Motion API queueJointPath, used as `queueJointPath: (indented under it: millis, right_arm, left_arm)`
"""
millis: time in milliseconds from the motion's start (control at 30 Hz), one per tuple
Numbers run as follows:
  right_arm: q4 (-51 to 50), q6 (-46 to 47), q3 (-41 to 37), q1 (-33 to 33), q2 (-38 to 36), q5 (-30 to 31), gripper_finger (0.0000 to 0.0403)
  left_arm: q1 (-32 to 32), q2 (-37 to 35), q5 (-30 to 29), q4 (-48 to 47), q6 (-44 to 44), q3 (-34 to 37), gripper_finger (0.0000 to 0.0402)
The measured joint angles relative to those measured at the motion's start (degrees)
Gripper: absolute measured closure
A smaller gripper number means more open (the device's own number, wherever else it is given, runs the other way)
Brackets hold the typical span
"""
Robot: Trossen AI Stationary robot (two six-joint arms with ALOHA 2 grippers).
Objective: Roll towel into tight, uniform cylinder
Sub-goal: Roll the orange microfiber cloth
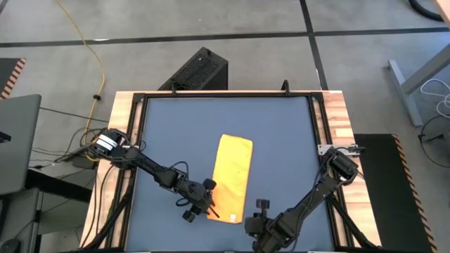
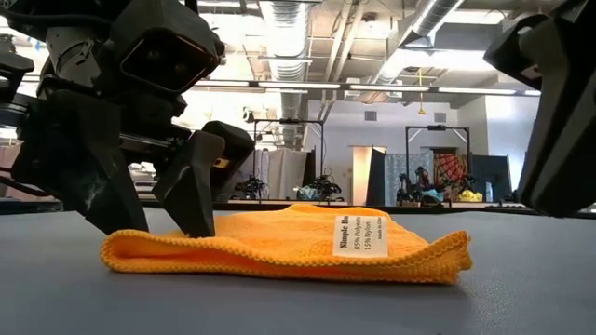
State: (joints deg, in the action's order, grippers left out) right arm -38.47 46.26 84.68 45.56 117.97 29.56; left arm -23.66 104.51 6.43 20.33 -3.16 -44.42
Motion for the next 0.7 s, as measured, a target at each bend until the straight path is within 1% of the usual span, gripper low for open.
queueJointPath:
  millis: [100,400,467,567,700]
  right_arm:
    - [0.3,0.4,0.0,0.3,0.0,0.5,0.034]
    - [0.7,0.0,0.0,0.0,0.0,1.9,0.034]
    - [0.8,0.1,0.0,-0.4,0.0,1.7,0.034]
    - [0.6,0.2,0.0,-0.9,-0.2,-0.4,0.0339]
    - [0.1,0.0,0.0,-1.6,-0.7,-1.0,0.0315]
  left_arm:
    - [0.0,0.0,-1.6,0.0,0.6,0.0,0.0233]
    - [0.0,-0.1,-2.5,0.0,-0.4,0.0,0.0232]
    - [0.0,-0.9,-2.9,-1.0,-0.8,0.0,0.0229]
    - [0.0,-3.2,-3.9,-2.8,-1.2,-0.1,0.0223]
    - [0.0,-6.3,-5.3,-5.5,-1.8,-0.1,0.0213]
